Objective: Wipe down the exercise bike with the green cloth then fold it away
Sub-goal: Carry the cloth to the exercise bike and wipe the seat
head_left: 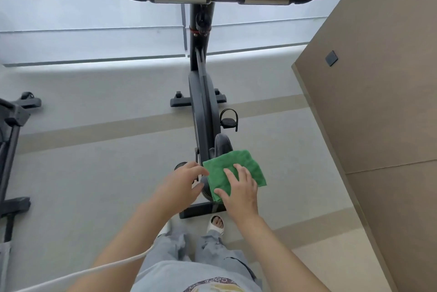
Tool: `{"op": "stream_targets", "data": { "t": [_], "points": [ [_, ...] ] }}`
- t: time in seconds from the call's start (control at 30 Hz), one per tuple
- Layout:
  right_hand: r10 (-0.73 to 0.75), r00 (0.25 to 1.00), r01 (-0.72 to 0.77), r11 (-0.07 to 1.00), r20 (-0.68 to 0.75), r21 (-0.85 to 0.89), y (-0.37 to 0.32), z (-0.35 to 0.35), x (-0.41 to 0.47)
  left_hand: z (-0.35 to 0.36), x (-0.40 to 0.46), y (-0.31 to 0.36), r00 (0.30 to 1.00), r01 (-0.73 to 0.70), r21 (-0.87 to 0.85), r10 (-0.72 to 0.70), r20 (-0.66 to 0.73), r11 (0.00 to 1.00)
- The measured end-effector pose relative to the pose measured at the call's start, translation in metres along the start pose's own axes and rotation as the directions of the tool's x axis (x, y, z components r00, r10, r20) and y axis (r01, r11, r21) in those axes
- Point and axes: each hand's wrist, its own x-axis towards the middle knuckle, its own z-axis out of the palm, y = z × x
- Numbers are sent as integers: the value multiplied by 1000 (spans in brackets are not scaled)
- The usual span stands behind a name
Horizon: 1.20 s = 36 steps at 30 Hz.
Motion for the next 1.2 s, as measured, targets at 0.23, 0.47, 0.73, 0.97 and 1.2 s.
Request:
{"op": "stream_targets", "data": {
  "t": [0.23,0.47,0.73,0.97,1.2],
  "points": [
    [7,977,45,970,-211,240,-16,20,54,-5,10,-29,994,-2,20,0,109,1000],
    [131,991,-130,988,-16,78,-56,-1,140,-20,1,-48,992,36,33,-40,122,999],
    [141,985,-131,986,100,-100,-48,5,154,-21,-5,-52,994,27,50,-33,105,998],
    [-15,1000,16,997,3,-81,-24,6,91,-8,-2,-44,988,-22,59,13,156,998],
    [-120,993,119,992,11,36,37,10,-6,8,9,-46,977,-63,70,47,210,996]
  ]
}}
